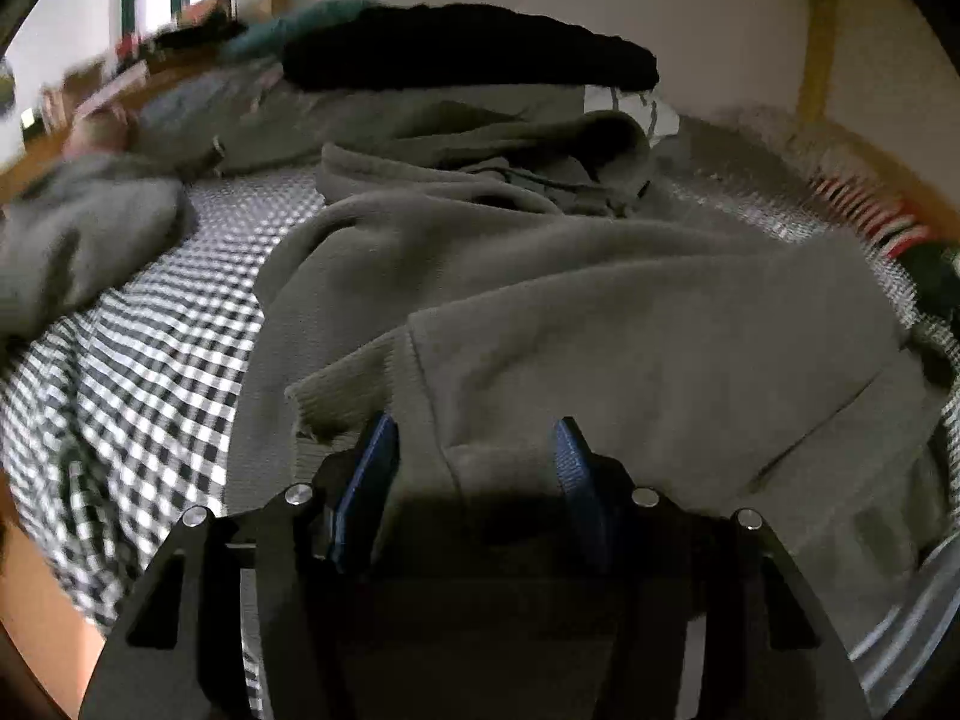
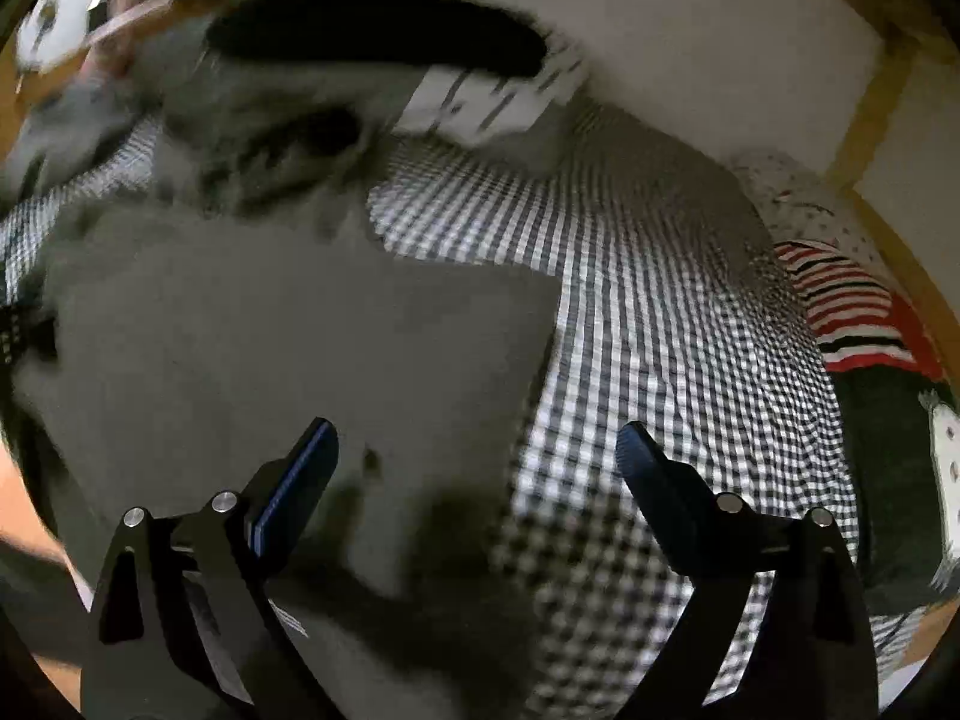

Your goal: Fold large clothes

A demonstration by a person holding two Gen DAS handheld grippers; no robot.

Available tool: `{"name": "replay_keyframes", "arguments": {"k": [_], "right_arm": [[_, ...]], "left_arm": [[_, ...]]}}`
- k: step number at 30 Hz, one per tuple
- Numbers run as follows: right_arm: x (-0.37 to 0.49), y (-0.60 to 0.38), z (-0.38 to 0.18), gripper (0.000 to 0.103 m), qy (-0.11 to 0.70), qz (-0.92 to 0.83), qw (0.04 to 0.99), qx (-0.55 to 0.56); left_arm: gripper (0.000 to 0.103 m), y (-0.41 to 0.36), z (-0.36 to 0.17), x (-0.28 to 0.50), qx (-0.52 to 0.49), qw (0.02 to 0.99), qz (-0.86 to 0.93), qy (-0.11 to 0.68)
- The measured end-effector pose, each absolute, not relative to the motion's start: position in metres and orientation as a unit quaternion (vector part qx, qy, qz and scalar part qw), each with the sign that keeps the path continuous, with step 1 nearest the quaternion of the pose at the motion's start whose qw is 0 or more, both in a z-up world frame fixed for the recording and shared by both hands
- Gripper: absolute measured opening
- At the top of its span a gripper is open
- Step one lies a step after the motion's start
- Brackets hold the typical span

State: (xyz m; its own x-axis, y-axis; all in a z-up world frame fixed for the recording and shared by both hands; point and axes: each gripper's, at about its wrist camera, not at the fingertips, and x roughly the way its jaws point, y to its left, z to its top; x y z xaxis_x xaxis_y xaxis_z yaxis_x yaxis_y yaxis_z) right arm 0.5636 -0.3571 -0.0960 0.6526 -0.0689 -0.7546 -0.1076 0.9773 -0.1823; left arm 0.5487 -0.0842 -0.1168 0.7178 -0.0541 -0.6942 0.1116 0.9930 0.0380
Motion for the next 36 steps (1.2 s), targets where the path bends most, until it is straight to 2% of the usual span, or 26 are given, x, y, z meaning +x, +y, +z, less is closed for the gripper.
{"name": "replay_keyframes", "arguments": {"k": [3, 5, 12, 14, 16, 19, 21, 23, 25, 26, 27, 28, 29, 30, 31, 32, 36], "right_arm": [[0.575, -0.330, -0.125, 0.093, 0.470, 0.012, 0.861, -0.192], [0.558, -0.328, -0.136, 0.093, 0.476, 0.022, 0.848, -0.233], [0.514, -0.383, -0.124, 0.093, 0.531, 0.030, 0.828, -0.179], [0.511, -0.381, -0.104, 0.093, 0.517, 0.012, 0.836, -0.185], [0.514, -0.379, -0.080, 0.093, 0.506, 0.013, 0.844, -0.177], [0.538, -0.398, -0.054, 0.094, 0.490, -0.024, 0.864, -0.116], [0.564, -0.417, -0.054, 0.094, 0.493, -0.040, 0.867, -0.067], [0.598, -0.430, -0.069, 0.094, 0.501, -0.038, 0.864, -0.027], [0.630, -0.436, -0.094, 0.091, 0.522, 0.015, 0.852, 0.025], [0.644, -0.434, -0.108, 0.086, 0.539, 0.035, 0.841, 0.036], [0.650, -0.429, -0.117, 0.070, 0.548, 0.047, 0.835, 0.032], [0.655, -0.423, -0.124, 0.047, 0.548, 0.063, 0.834, 0.022], [0.655, -0.416, -0.122, 0.035, 0.532, 0.077, 0.843, 0.015], [0.650, -0.412, -0.118, 0.019, 0.518, 0.078, 0.852, 0.009], [0.647, -0.409, -0.106, 0.012, 0.492, 0.092, 0.866, 0.012], [0.645, -0.411, -0.092, 0.012, 0.461, 0.115, 0.879, 0.032], [0.642, -0.426, -0.054, 0.011, 0.379, 0.149, 0.909, 0.088]], "left_arm": [[0.054, -0.094, -0.120, 0.536, 0.072, 0.929, -0.018, 0.361], [0.055, -0.092, -0.121, 0.533, 0.070, 0.928, -0.019, 0.364], [0.056, -0.080, -0.112, 0.525, 0.012, 0.920, -0.045, 0.389], [0.082, -0.078, -0.097, 0.513, -0.053, 0.921, -0.086, 0.377], [0.088, -0.075, -0.080, 0.499, -0.075, 0.935, -0.085, 0.336], [0.092, -0.075, -0.073, 0.508, -0.040, 0.944, -0.054, 0.323], [0.092, -0.066, -0.087, 0.536, -0.035, 0.931, -0.031, 0.363], [0.092, -0.049, -0.112, 0.566, -0.068, 0.904, -0.032, 0.421], [0.092, -0.040, -0.115, 0.572, -0.089, 0.907, -0.053, 0.408], [0.091, -0.037, -0.114, 0.573, -0.092, 0.906, -0.064, 0.408], [0.089, -0.035, -0.112, 0.573, -0.095, 0.905, -0.072, 0.409], [0.072, -0.032, -0.110, 0.573, -0.096, 0.905, -0.076, 0.407], [0.052, -0.024, -0.107, 0.573, -0.102, 0.905, -0.077, 0.405], [0.048, -0.016, -0.105, 0.572, -0.121, 0.904, -0.086, 0.402], [0.034, -0.007, -0.102, 0.571, -0.149, 0.900, -0.101, 0.396], [0.024, -0.002, -0.100, 0.571, -0.163, 0.899, -0.111, 0.392], [0.015, 0.003, -0.088, 0.575, -0.192, 0.902, -0.114, 0.369]]}}
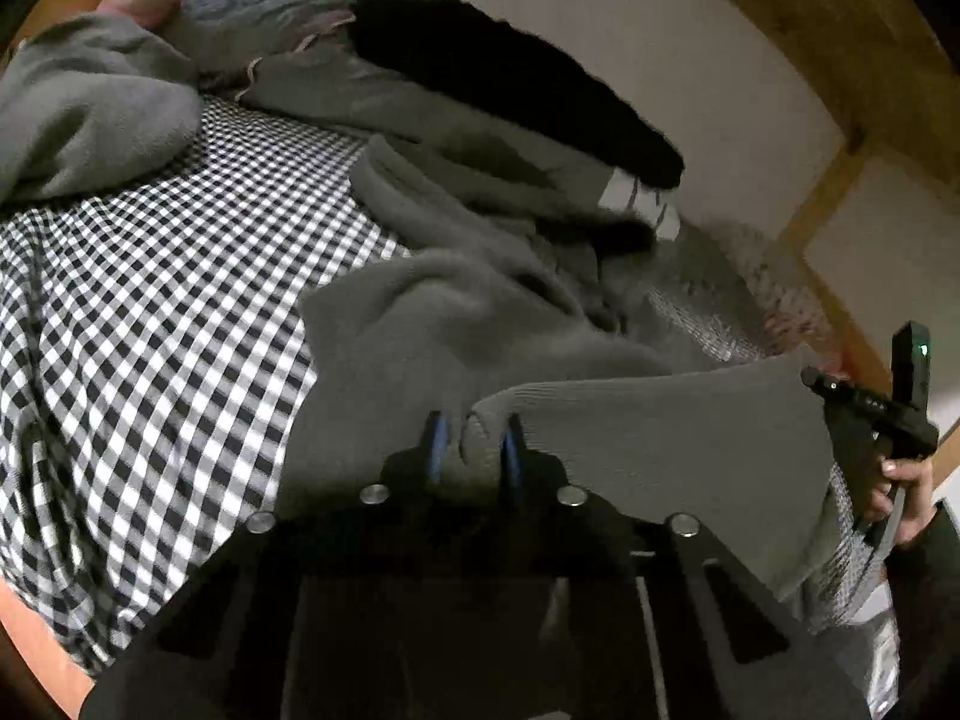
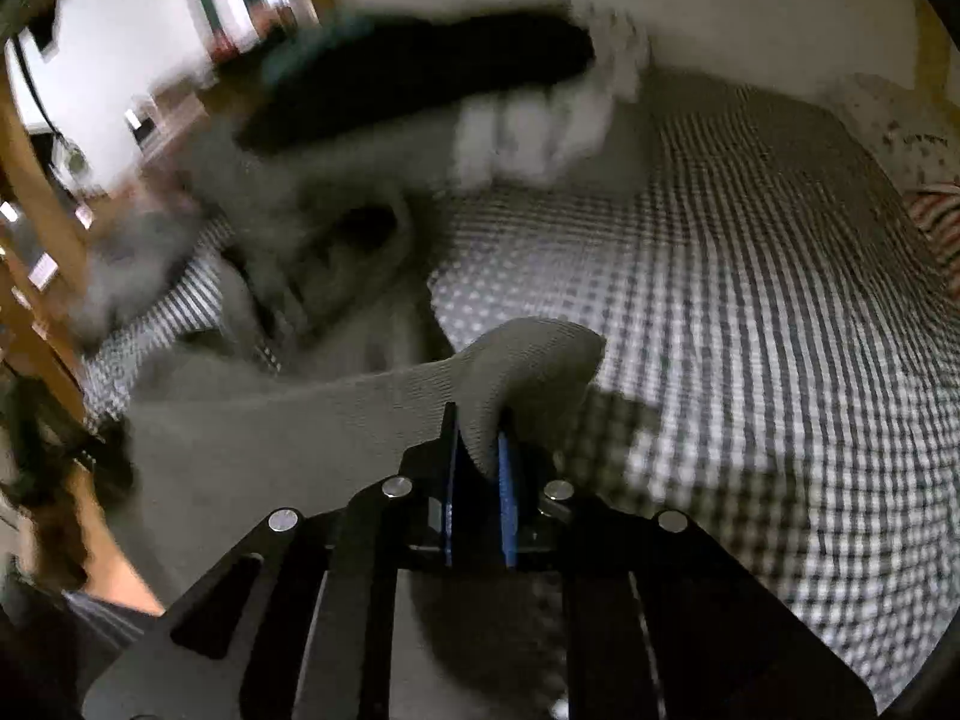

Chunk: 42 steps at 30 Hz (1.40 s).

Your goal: Fold large clothes

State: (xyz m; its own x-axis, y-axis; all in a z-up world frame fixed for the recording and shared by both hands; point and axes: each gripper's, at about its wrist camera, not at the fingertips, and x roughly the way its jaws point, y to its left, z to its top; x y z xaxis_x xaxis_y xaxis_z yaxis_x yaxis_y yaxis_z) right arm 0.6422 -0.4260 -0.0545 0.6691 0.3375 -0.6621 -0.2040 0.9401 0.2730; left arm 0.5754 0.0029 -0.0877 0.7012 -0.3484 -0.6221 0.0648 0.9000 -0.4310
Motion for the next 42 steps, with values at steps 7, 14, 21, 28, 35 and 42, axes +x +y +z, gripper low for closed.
{"name": "replay_keyframes", "arguments": {"k": [7, 14, 21, 28, 35, 42], "right_arm": [[0.697, -0.417, -0.112, 0.013, 0.465, 0.115, 0.877, 0.036], [0.644, -0.443, -0.073, 0.075, 0.416, 0.124, 0.901, -0.009], [0.572, -0.426, -0.131, 0.075, 0.509, 0.099, 0.815, -0.259], [0.576, -0.439, -0.112, 0.083, 0.453, 0.085, 0.872, -0.166], [0.598, -0.398, -0.045, 0.099, 0.326, 0.117, 0.925, -0.156], [0.672, -0.349, -0.058, 0.099, 0.336, 0.166, 0.915, -0.147]], "left_arm": [[0.019, -0.012, -0.081, 0.628, -0.142, 0.901, -0.069, 0.404], [0.025, -0.016, -0.090, 0.635, -0.100, 0.900, -0.072, 0.418], [0.025, -0.010, -0.103, 0.630, -0.135, 0.899, -0.078, 0.409], [0.085, -0.009, -0.089, 0.628, -0.152, 0.895, -0.136, 0.397], [0.098, -0.024, -0.032, 0.631, -0.030, 0.937, -0.155, 0.312], [0.098, 0.007, -0.041, 0.725, -0.047, 0.918, -0.148, 0.365]]}}
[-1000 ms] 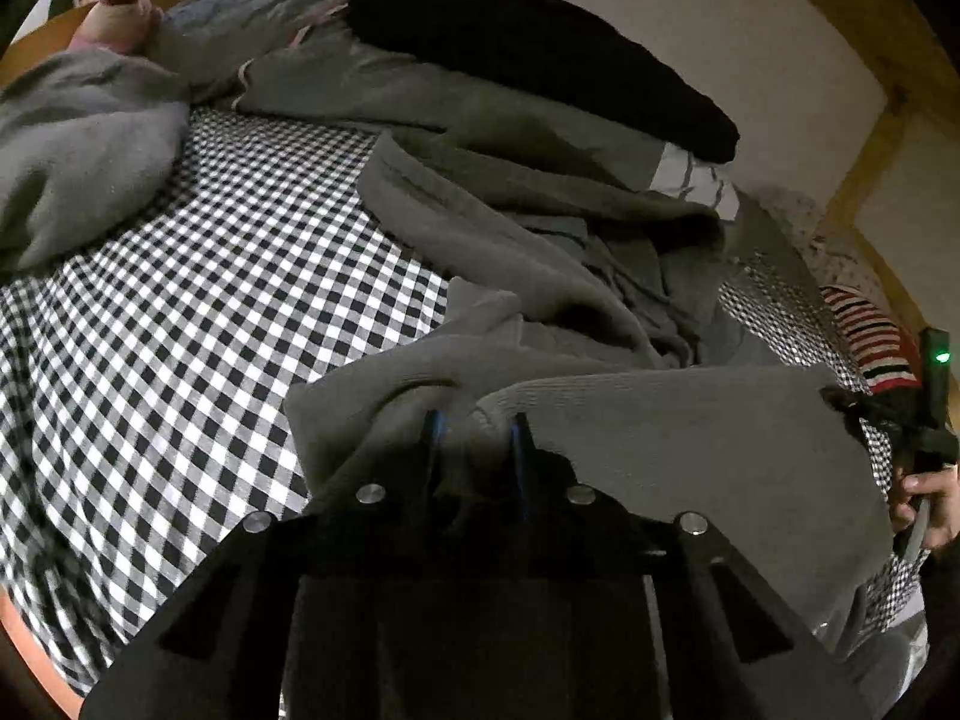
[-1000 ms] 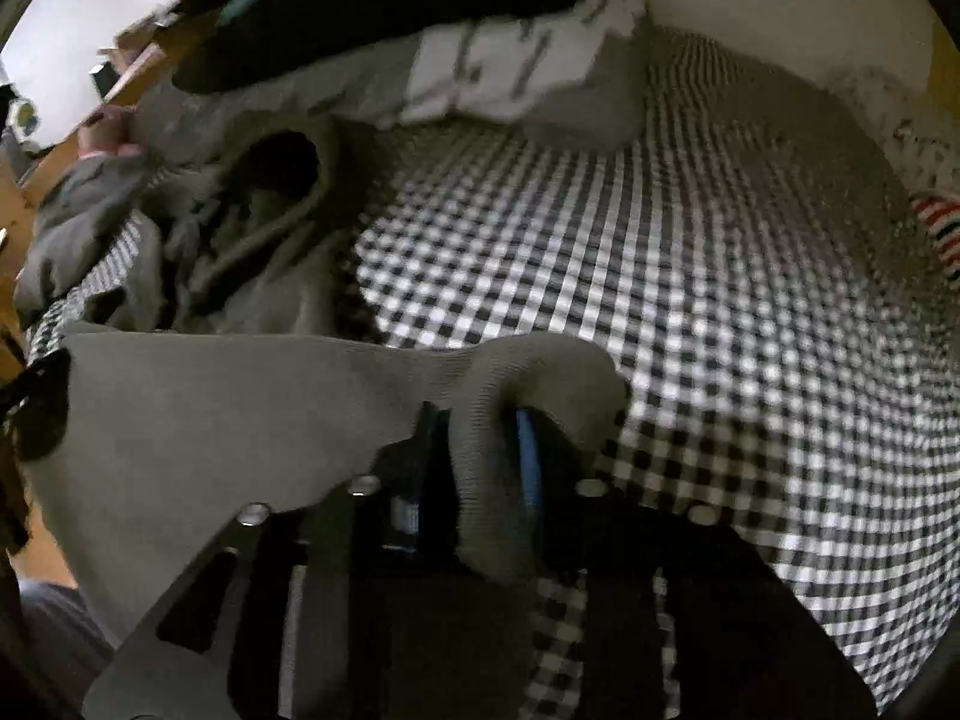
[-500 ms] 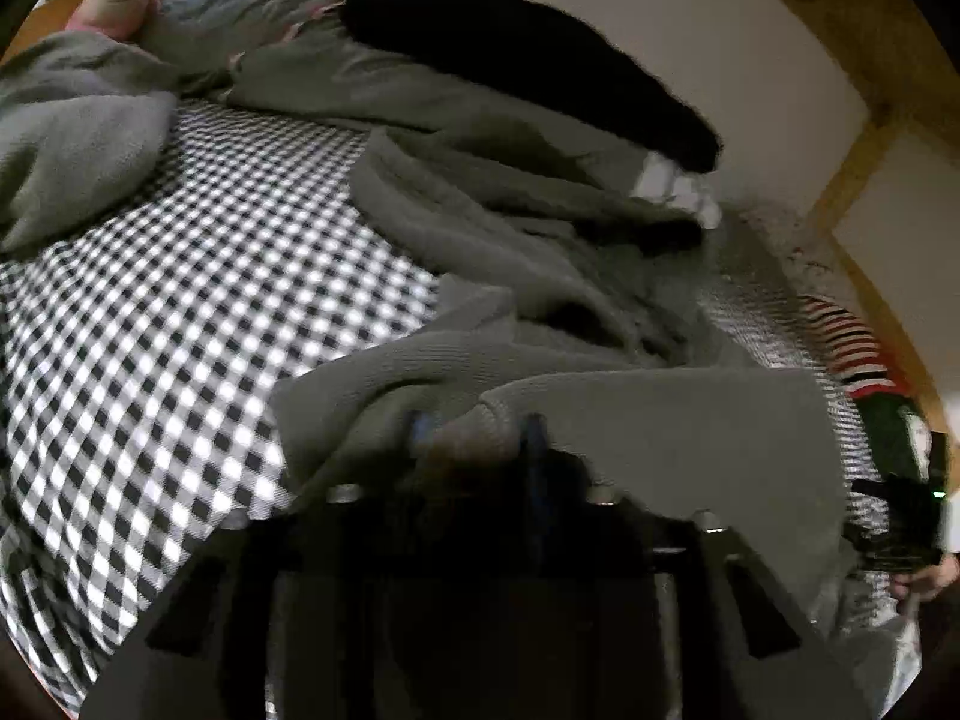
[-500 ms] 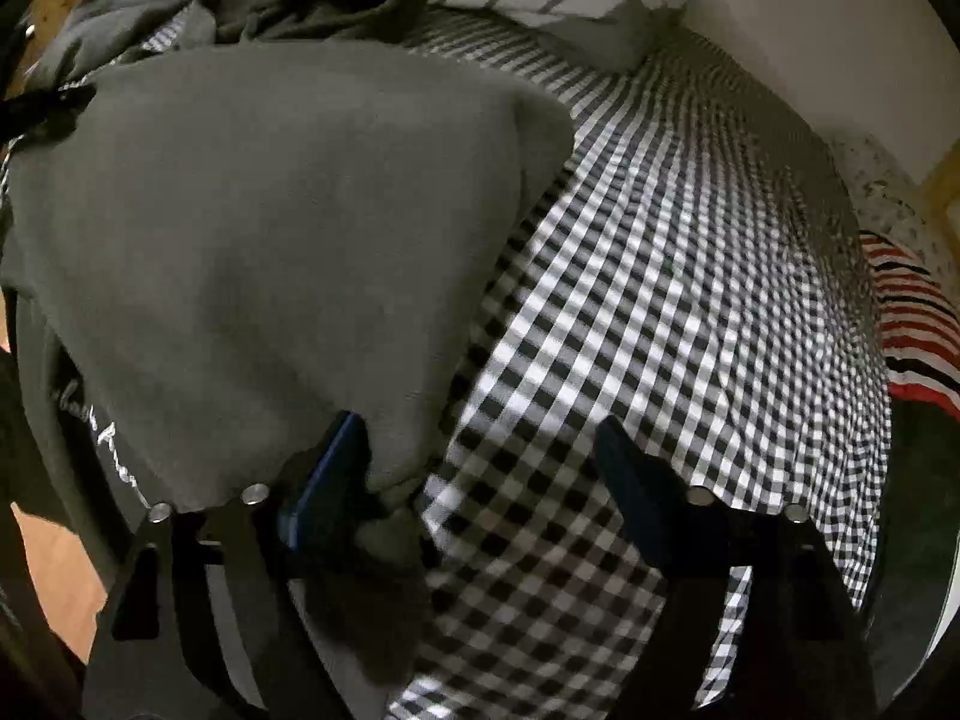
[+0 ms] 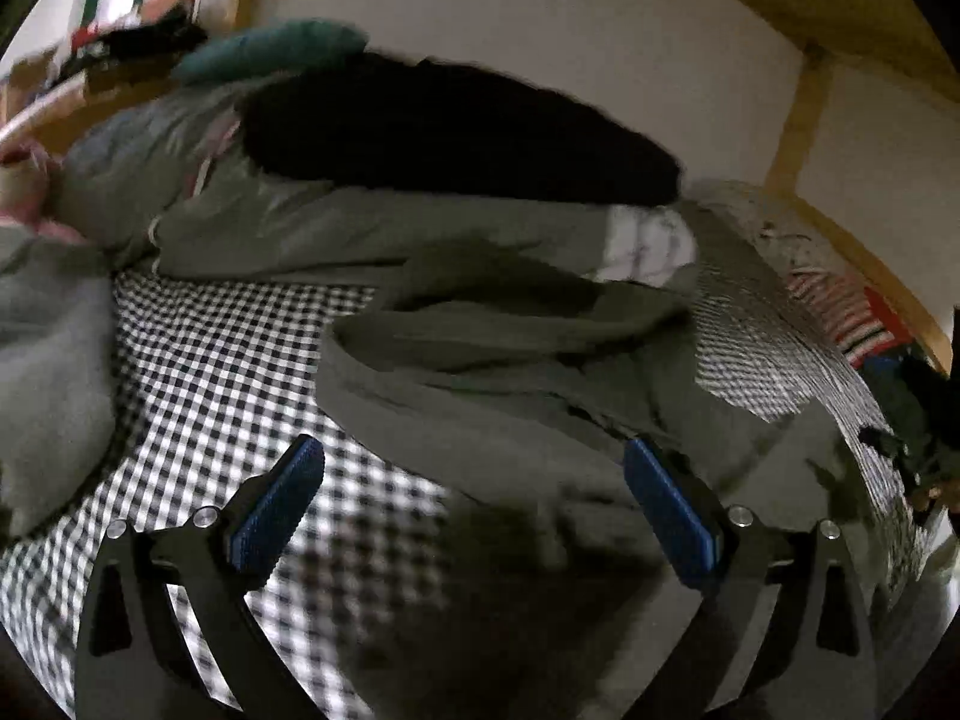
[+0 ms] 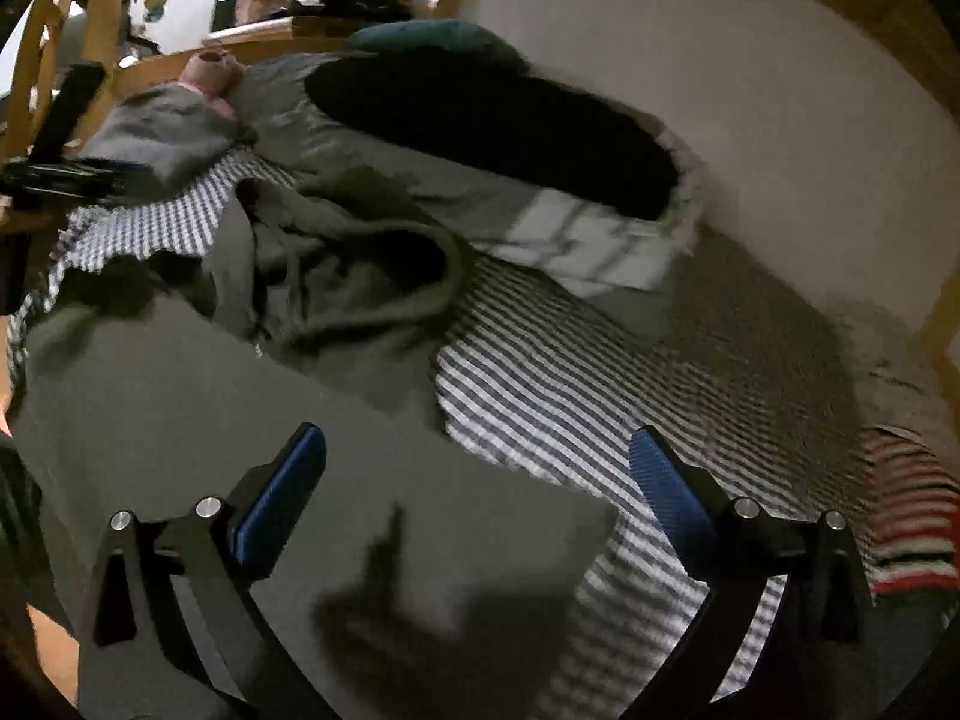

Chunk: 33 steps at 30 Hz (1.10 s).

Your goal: Fold large clothes

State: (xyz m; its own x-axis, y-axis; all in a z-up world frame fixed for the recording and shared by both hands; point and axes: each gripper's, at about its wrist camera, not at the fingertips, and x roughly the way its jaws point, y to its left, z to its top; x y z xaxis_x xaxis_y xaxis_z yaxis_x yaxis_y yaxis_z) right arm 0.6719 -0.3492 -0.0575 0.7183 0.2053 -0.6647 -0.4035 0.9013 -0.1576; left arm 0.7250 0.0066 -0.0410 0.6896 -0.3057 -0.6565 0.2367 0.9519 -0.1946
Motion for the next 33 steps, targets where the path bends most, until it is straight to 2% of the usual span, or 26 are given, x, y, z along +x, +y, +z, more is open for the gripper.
{"name": "replay_keyframes", "arguments": {"k": [6, 15, 17, 18, 19, 20, 21, 22, 26, 33], "right_arm": [[0.750, -0.318, -0.066, 0.099, 0.347, 0.172, 0.914, -0.120], [0.846, -0.267, -0.104, 0.097, 0.364, 0.172, 0.894, -0.195], [0.857, -0.254, -0.115, 0.081, 0.379, 0.186, 0.881, -0.216], [0.862, -0.248, -0.120, 0.066, 0.384, 0.187, 0.875, -0.226], [0.867, -0.242, -0.125, 0.046, 0.389, 0.187, 0.872, -0.232], [0.870, -0.240, -0.126, 0.033, 0.392, 0.188, 0.871, -0.229], [0.873, -0.239, -0.125, 0.016, 0.393, 0.186, 0.874, -0.216], [0.873, -0.240, -0.122, 0.009, 0.389, 0.186, 0.880, -0.200], [0.864, -0.253, -0.099, 0.006, 0.354, 0.191, 0.905, -0.137], [0.849, -0.274, -0.049, 0.006, 0.328, 0.190, 0.923, -0.064]], "left_arm": [[0.098, 0.030, -0.073, 0.787, -0.058, 0.903, -0.152, 0.398], [0.098, 0.022, -0.089, 0.840, -0.011, 0.895, -0.190, 0.403], [0.098, 0.019, -0.091, 0.852, -0.004, 0.891, -0.196, 0.410], [0.098, 0.017, -0.093, 0.857, -0.003, 0.888, -0.202, 0.413], [0.094, 0.015, -0.092, 0.860, 0.004, 0.891, -0.197, 0.410], [0.063, 0.013, -0.090, 0.862, 0.013, 0.894, -0.193, 0.404], [0.038, 0.010, -0.089, 0.864, 0.016, 0.891, -0.197, 0.410], [0.006, 0.008, -0.089, 0.868, 0.021, 0.888, -0.191, 0.418], [0.007, 0.006, -0.082, 0.867, 0.022, 0.886, -0.193, 0.421], [0.007, 0.007, -0.011, 0.830, 0.000, 0.915, -0.211, 0.342]]}}
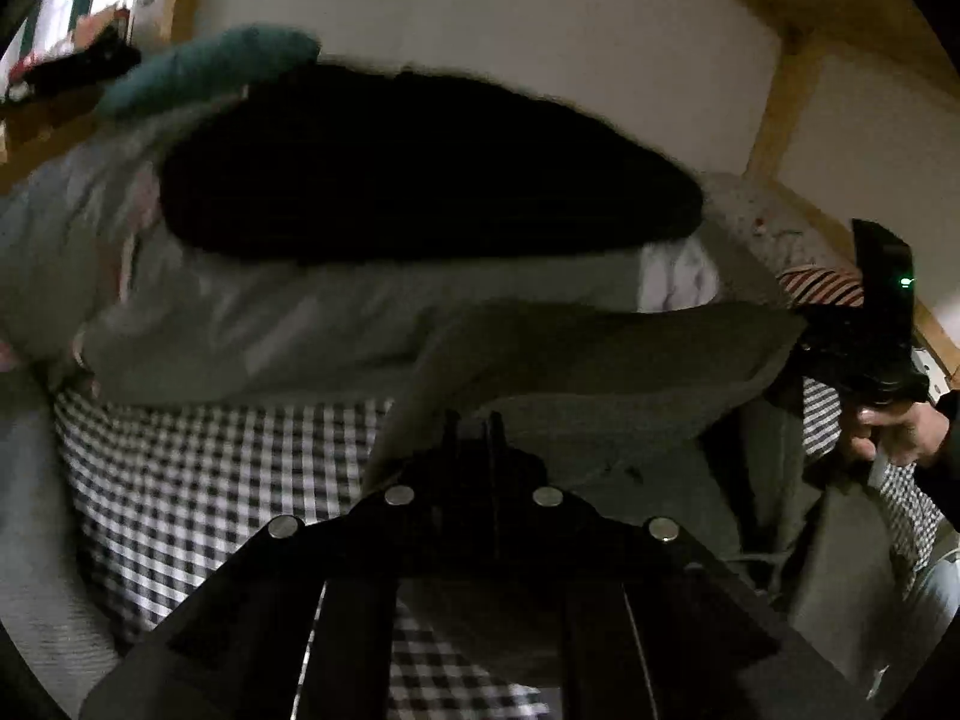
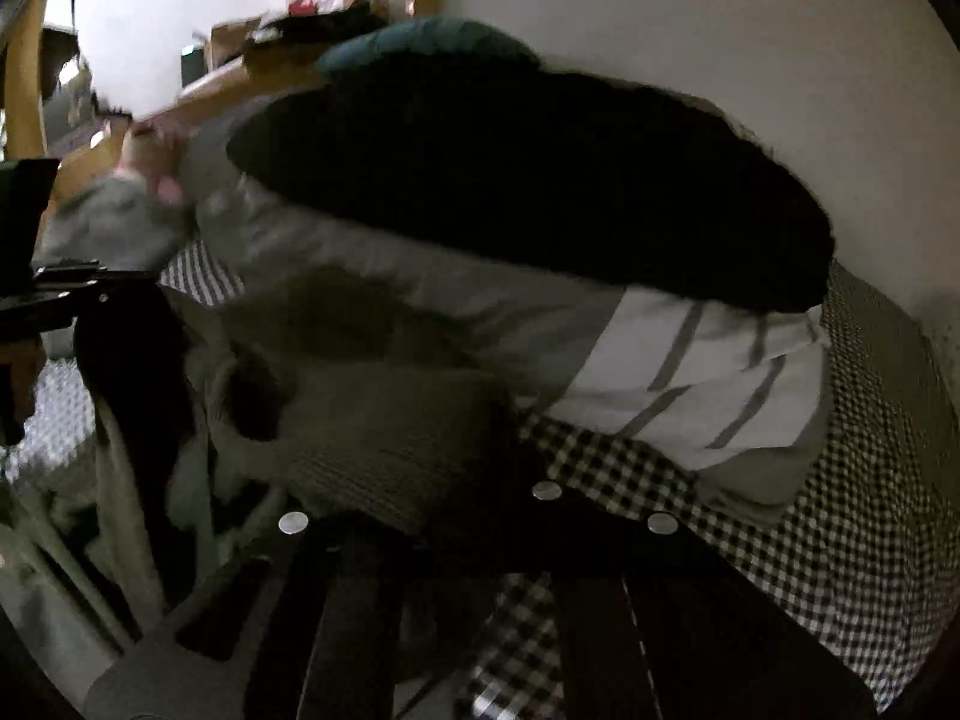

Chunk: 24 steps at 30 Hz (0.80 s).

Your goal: Fold large clothes

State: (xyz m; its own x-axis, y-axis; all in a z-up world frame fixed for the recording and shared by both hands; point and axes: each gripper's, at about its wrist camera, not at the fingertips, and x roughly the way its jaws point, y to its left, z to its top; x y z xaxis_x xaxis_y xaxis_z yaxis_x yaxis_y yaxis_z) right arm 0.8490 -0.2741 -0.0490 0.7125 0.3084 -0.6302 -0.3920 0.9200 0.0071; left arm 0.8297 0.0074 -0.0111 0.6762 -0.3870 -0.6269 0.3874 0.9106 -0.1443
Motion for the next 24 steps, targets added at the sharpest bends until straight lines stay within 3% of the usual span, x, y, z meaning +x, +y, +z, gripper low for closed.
{"name": "replay_keyframes", "arguments": {"k": [9, 17, 24], "right_arm": [[0.798, -0.283, 0.006, 0.006, 0.291, 0.206, 0.934, -0.035], [0.732, -0.312, 0.021, 0.006, 0.276, 0.223, 0.935, 0.005], [0.677, -0.350, 0.001, 0.006, 0.286, 0.222, 0.932, 0.030]], "left_arm": [[0.007, -0.015, 0.062, 0.759, -0.010, 0.930, -0.240, 0.279], [0.007, -0.049, 0.078, 0.681, -0.022, 0.929, -0.278, 0.244], [0.007, -0.080, 0.070, 0.606, 0.025, 0.928, -0.290, 0.232]]}}
